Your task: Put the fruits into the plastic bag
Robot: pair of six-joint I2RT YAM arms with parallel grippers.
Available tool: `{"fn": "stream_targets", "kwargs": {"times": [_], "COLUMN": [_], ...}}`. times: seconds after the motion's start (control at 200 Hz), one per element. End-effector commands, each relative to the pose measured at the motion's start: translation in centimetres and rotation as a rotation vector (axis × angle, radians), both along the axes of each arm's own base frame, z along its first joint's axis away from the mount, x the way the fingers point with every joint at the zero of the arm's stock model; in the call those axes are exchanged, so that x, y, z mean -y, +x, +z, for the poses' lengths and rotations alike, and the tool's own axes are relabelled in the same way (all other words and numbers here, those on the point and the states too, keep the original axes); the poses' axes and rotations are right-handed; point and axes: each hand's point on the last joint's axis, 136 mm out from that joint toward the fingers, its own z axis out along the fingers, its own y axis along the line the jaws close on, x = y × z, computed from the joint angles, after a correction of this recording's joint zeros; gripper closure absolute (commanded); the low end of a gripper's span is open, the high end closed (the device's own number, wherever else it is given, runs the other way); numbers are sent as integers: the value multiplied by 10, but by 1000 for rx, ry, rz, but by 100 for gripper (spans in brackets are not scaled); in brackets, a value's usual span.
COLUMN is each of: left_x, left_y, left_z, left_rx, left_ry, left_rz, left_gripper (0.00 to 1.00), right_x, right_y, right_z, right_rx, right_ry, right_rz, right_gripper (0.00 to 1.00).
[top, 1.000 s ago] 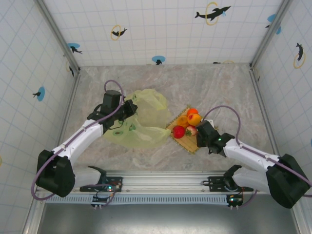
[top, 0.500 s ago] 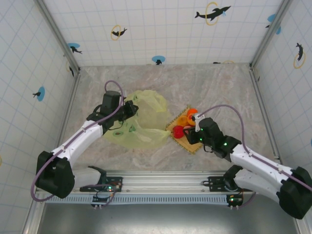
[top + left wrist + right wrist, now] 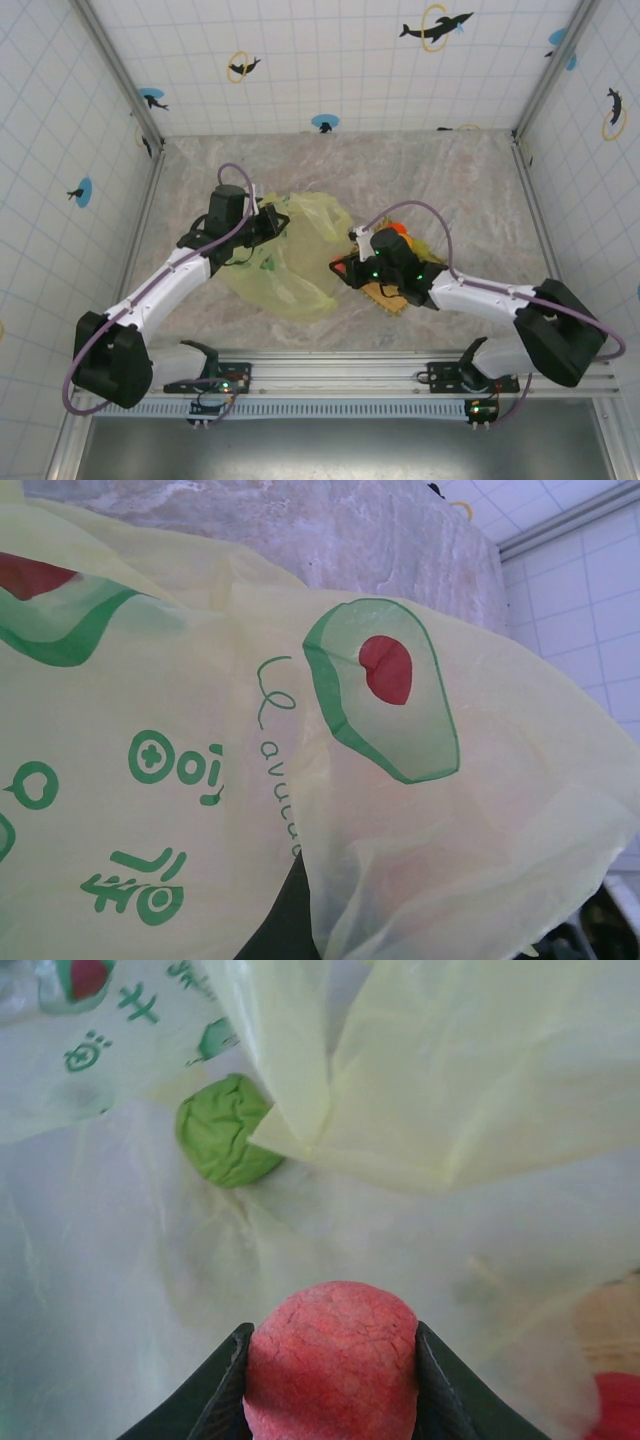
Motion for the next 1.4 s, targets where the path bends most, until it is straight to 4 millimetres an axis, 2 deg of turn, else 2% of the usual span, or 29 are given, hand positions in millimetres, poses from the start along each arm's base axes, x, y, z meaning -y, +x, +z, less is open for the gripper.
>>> {"fn": "stream_targets", "kwargs": {"times": [0.0,0.17,0.36,0.571,0.716,0.796,0.911,1.001,1.176,1.396], "left_x": [5,6,9,15,16,17,18,18,14,7], "left_y": [-2,-2,-4,-3,-1,0,0,-1,0,2], "left_z": [10,9,8,10,10,12,11,9,8,4], "left_rx": [21,14,3,-2,8,12,8,4,8,12], "left_ry": [-37,-44,-71,-95,-98,-97,-98,-95,-77,-38], "left_rz": [-14,-11,-22,-40,-46,-47,-53,-53,-40,-9], "left_gripper": [100,100,100,100,100,100,100,100,100,100], "right_x": [-27,-50,-64,-78,-95,-103,-121,-128,-121,-79], "right_y": [3,6,26,49,55,59,59,57,49,29], "right_z": [22,16,9,-15,-26,-29,-19,-13,-5,-1], "right_rx": [30,54,57,-55,-120,-146,-155,-152,-96,2], "right_ry": [113,119,131,112,137,151,202,228,190,56], "right_rz": [14,-14,-131,-305,-355,-369,-290,-234,-164,-117], "right_gripper": [60,60,59,57,55,50,41,34,31,31]}}
